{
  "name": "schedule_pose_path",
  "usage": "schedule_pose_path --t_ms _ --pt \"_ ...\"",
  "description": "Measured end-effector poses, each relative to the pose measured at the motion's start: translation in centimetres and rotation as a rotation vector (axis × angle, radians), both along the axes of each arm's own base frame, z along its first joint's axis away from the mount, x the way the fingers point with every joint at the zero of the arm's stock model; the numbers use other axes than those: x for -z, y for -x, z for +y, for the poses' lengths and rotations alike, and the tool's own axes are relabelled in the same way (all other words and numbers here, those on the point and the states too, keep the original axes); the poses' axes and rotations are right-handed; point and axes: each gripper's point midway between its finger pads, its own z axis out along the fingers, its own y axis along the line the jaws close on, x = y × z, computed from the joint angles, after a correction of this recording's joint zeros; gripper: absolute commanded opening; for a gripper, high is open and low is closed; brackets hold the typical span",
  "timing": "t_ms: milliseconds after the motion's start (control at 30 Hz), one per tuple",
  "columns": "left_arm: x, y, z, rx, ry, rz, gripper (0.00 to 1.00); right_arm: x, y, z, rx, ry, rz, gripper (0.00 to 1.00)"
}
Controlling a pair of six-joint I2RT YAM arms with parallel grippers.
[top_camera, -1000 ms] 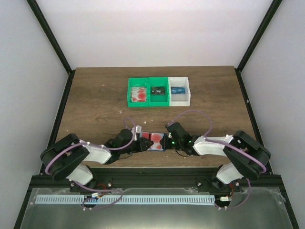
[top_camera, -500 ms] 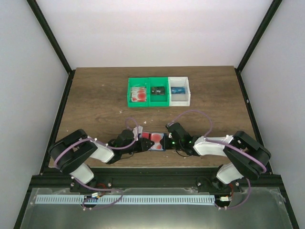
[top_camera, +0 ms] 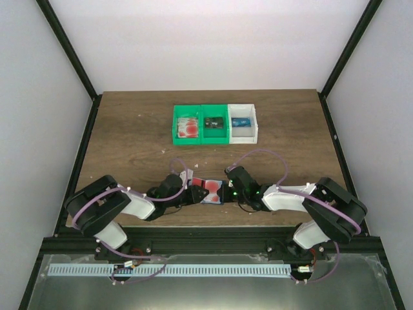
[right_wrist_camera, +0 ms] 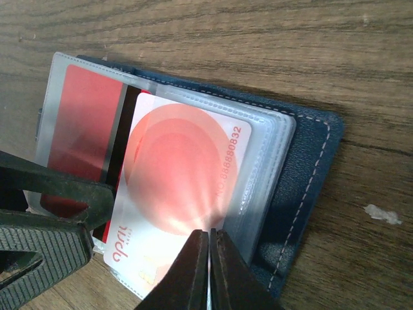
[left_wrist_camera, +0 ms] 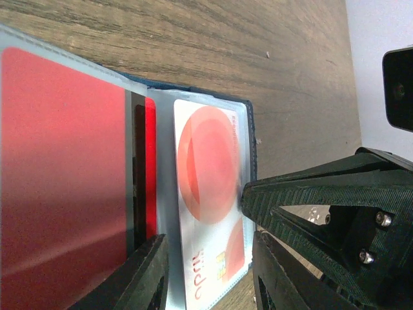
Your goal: Take the credit cards out of the card holder
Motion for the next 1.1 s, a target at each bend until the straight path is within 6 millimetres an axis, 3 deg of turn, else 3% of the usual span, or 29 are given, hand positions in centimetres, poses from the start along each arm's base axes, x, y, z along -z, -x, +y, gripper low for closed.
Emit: schedule_pose_path --t_ms 300,533,867,1100 --pt "0.3 0.1 -0.5 0.013 0.03 0.013 0.32 0.1 0.0 0.0 0.002 0.0 0.003 0.03" --pt "0.9 0.7 -0.6 0.022 0.069 0.044 0.0 0.1 0.0 -0.1 0.004 0.001 0.003 0.04" --pt "0.1 0.9 -0.4 0.016 0.108 0.035 0.0 0.2 0.1 -0.2 0.007 -0.007 0.002 0.03" --pt "-0.2 0.6 1.1 -0.021 0.104 0.03 0.0 0.2 0.1 -0.3 0.011 -0.008 0.004 0.04"
